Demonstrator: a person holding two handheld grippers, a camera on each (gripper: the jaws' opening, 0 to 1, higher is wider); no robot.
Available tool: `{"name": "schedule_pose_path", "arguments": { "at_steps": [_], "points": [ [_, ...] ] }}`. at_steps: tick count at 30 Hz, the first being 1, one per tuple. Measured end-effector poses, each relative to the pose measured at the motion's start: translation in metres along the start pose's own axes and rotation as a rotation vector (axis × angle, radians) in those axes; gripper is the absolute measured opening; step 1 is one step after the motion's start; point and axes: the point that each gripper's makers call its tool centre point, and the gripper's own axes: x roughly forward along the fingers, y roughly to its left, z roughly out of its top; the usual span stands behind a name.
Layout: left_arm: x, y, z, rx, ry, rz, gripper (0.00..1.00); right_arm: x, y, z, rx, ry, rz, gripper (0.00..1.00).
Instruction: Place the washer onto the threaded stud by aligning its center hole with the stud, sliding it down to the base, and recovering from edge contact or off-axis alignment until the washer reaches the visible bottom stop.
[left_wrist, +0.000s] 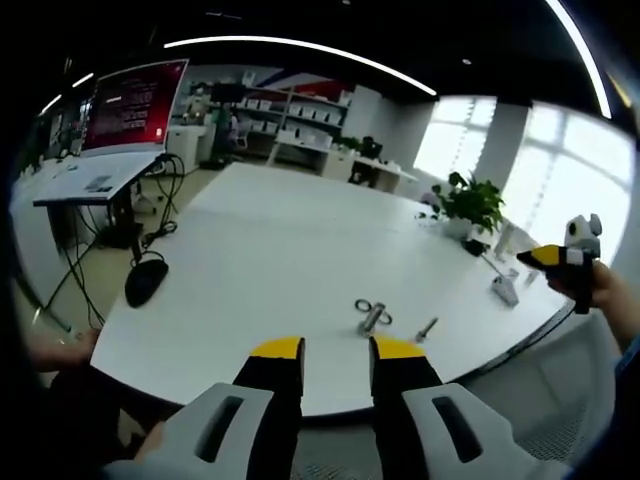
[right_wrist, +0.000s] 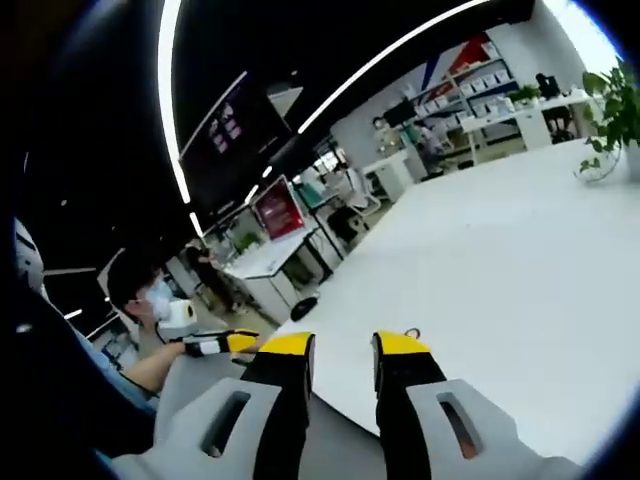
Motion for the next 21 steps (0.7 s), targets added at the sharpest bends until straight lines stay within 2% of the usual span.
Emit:
{"name": "schedule_pose_path", "arguments": {
  "at_steps": [5,8,9,14,18,21],
  "points": [
    [0.0,0.001,0.001,-0.008,-0.011,0.003,0.24,-0.012,-0.004,-0.002,-0.01,-0.01,-0.034,0.19],
    [0.0,0.0,0.001,-0.006,-0.01,0.001,0.24,-0.021,-0.009,0.002,-0.035,-0.044,-0.077,0.24],
    [0.0,0.0,0.001,-0.006,-0.01,0.001,0.24,-0.024,-0.015,0.004,-0.063,-0.053,-0.118,0.3],
    [-0.001,0.0,0.002,-0.01,-0.019,0.001,0.25,-0.037,-0.021,-0.011,-0.15,-0.003,-0.201,0.34],
    [-0.001,0.0,0.003,-0.012,-0.023,0.0,0.25,-0.032,-0.021,-0.034,-0.163,0.058,-0.237,0.43],
    [-0.001,0.0,0.002,-0.01,-0.02,-0.001,0.25,-0.026,-0.022,-0.047,-0.156,0.112,-0.264,0.46]
  ]
}}
